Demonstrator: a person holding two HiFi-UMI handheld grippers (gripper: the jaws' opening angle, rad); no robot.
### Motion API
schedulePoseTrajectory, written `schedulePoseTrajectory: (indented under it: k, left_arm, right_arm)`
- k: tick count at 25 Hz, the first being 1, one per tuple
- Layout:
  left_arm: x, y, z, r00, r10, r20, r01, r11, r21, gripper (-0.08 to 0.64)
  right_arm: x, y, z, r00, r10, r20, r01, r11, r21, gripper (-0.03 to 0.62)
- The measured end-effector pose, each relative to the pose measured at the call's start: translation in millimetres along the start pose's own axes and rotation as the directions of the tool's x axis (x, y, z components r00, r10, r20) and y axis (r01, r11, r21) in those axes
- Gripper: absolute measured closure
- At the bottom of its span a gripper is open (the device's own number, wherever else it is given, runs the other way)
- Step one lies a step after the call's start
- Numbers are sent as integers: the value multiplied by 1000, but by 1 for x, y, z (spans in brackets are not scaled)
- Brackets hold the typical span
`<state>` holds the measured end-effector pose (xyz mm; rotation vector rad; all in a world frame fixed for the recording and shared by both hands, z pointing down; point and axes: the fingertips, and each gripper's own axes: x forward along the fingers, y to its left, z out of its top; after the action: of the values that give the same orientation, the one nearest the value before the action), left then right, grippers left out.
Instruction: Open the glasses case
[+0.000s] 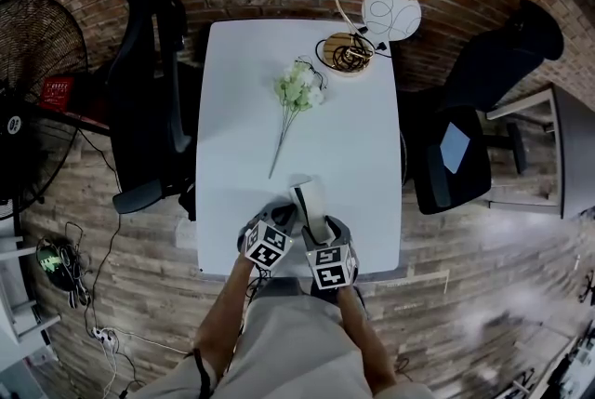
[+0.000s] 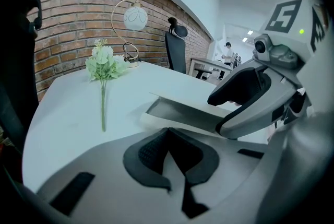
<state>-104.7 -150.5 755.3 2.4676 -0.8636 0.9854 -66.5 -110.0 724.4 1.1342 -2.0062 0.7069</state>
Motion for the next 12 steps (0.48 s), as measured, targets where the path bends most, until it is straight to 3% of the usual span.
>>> schedulePoseTrajectory:
  k: [12]
  left_arm:
    - [0,1,0,1000,-5,4,6,1000,-5,555]
  right_arm:
    - [-9,-6,4,1000,0,25,-1,998,59,378]
